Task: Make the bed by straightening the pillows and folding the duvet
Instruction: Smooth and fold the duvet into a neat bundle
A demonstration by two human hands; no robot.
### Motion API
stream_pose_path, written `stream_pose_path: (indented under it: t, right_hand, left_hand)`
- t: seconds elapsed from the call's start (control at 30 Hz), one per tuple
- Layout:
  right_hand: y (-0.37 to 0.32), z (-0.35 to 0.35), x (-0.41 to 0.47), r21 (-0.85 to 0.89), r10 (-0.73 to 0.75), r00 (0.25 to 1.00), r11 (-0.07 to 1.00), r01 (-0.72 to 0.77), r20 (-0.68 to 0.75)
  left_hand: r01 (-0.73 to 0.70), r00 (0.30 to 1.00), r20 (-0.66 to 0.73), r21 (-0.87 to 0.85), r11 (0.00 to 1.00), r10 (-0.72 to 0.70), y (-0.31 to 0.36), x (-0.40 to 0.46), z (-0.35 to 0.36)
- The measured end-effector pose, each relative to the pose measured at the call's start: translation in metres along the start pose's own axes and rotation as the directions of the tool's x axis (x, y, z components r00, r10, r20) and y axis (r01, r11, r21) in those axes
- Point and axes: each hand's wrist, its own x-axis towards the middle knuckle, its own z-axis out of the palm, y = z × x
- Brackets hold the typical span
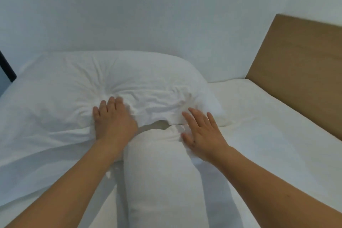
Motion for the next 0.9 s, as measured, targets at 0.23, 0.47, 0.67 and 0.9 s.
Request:
stream_pose_path:
  t: [0.23, 0.47, 0.67, 0.9]
  right_hand:
    - [0.071, -0.013, -0.148, 0.011, 0.255, 0.956, 0.966, -0.259, 0.148]
    - [0.111, 0.050, -0.283, 0.077, 0.352, 0.923, 0.927, -0.367, 0.158]
    - [0.130, 0.111, -0.263, 0.137, 0.344, 0.939, 0.931, -0.338, -0.024]
    - [0.143, 0.162, -0.228, 0.136, 0.335, 0.929, 0.939, -0.316, -0.159]
  left_hand:
    - [-0.333, 0.899, 0.247, -0.147, 0.931, 0.360, 0.126, -0.222, 0.012]
    - [-0.366, 0.884, 0.332, 0.054, 0.929, 0.329, 0.142, -0.263, 0.079]
    - [-0.339, 0.922, 0.245, 0.145, 0.929, 0.299, 0.161, -0.251, 0.129]
    - [-0.319, 0.947, 0.121, 0.230, 0.919, 0.298, 0.169, -0.235, 0.163]
